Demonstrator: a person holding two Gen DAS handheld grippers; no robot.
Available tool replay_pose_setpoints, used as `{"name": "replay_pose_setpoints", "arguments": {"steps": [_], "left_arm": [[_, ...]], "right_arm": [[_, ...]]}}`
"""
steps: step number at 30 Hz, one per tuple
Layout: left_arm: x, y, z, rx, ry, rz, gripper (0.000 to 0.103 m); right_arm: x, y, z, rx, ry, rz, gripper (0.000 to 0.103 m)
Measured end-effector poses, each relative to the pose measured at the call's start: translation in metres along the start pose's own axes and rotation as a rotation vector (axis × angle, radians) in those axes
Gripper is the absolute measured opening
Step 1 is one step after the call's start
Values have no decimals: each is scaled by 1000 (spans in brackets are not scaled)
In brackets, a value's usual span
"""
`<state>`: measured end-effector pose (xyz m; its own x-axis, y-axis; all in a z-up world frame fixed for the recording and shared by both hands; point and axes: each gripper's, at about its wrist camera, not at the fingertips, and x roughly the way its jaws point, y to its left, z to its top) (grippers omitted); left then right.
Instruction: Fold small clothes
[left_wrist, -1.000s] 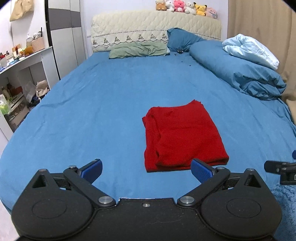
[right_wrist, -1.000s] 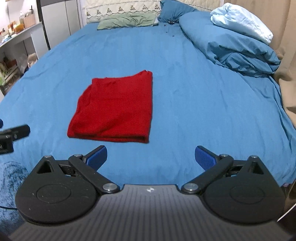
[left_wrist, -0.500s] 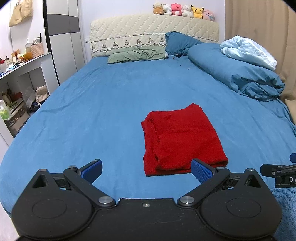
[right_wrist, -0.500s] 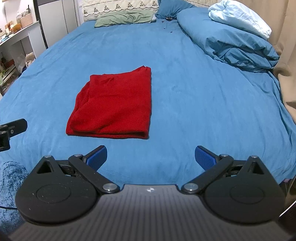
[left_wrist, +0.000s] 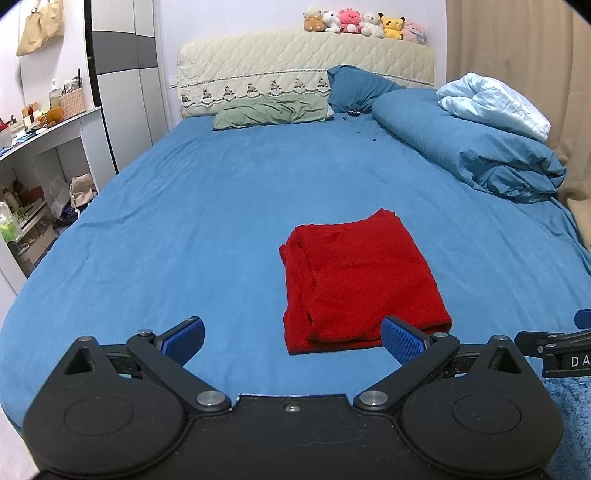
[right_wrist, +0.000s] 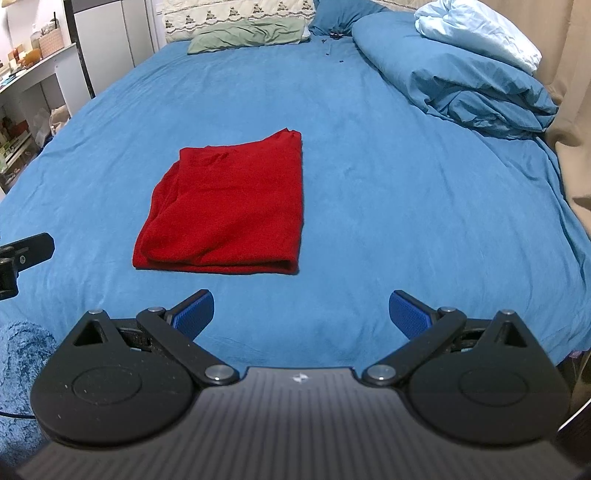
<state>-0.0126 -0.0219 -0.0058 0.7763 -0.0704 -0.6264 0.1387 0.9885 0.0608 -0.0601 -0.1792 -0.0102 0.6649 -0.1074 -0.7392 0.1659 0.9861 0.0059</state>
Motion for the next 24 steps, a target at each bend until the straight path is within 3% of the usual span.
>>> {"name": "replay_pose_setpoints", "arguments": {"steps": [24], "left_arm": [[0,-2,1,-2,0,-3,103]], "right_arm": [[-1,0,-1,10,6,0,103]]}}
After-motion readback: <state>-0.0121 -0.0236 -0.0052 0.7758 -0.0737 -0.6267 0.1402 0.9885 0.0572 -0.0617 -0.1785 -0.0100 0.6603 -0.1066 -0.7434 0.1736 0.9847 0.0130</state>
